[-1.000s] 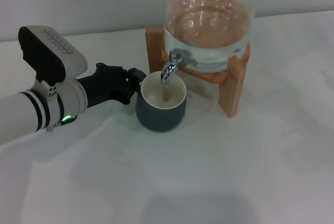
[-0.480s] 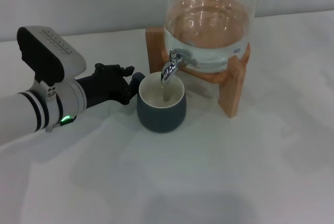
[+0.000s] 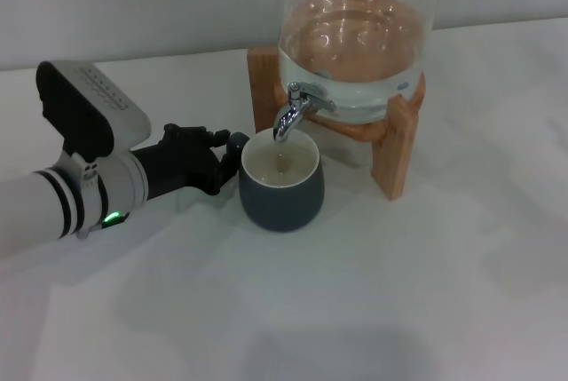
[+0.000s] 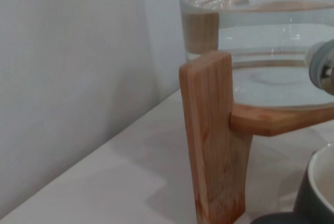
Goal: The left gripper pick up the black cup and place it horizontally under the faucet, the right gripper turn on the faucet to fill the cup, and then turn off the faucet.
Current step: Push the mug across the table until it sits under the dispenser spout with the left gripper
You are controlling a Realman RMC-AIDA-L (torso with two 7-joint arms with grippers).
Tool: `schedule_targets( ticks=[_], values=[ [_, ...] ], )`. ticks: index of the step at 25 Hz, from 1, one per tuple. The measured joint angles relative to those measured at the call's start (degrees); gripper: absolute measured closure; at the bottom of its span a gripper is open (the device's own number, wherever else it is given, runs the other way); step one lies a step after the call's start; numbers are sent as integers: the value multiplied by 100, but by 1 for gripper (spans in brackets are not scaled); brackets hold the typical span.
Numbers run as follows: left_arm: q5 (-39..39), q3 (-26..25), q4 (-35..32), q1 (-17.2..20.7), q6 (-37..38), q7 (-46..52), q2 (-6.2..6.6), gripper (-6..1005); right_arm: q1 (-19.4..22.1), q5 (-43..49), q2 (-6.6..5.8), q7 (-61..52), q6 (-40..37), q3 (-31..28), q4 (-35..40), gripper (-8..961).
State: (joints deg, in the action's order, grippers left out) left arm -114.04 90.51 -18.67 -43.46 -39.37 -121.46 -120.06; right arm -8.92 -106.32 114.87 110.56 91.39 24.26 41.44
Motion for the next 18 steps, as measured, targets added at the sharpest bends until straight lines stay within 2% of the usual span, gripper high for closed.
schedule_targets(
  ticks=[8, 12, 18],
  values=[
    [3, 5, -177, 274, -41, -7, 2, 671, 21, -7, -1, 0, 3, 0, -5, 186],
    [9, 70, -506, 518, -65, 48, 8, 670, 34, -19, -5, -17, 5, -64, -5, 186],
    [37, 238, -1359, 1196, -70, 306, 57, 670, 34, -20, -8, -35, 4, -129, -5, 186]
  ],
)
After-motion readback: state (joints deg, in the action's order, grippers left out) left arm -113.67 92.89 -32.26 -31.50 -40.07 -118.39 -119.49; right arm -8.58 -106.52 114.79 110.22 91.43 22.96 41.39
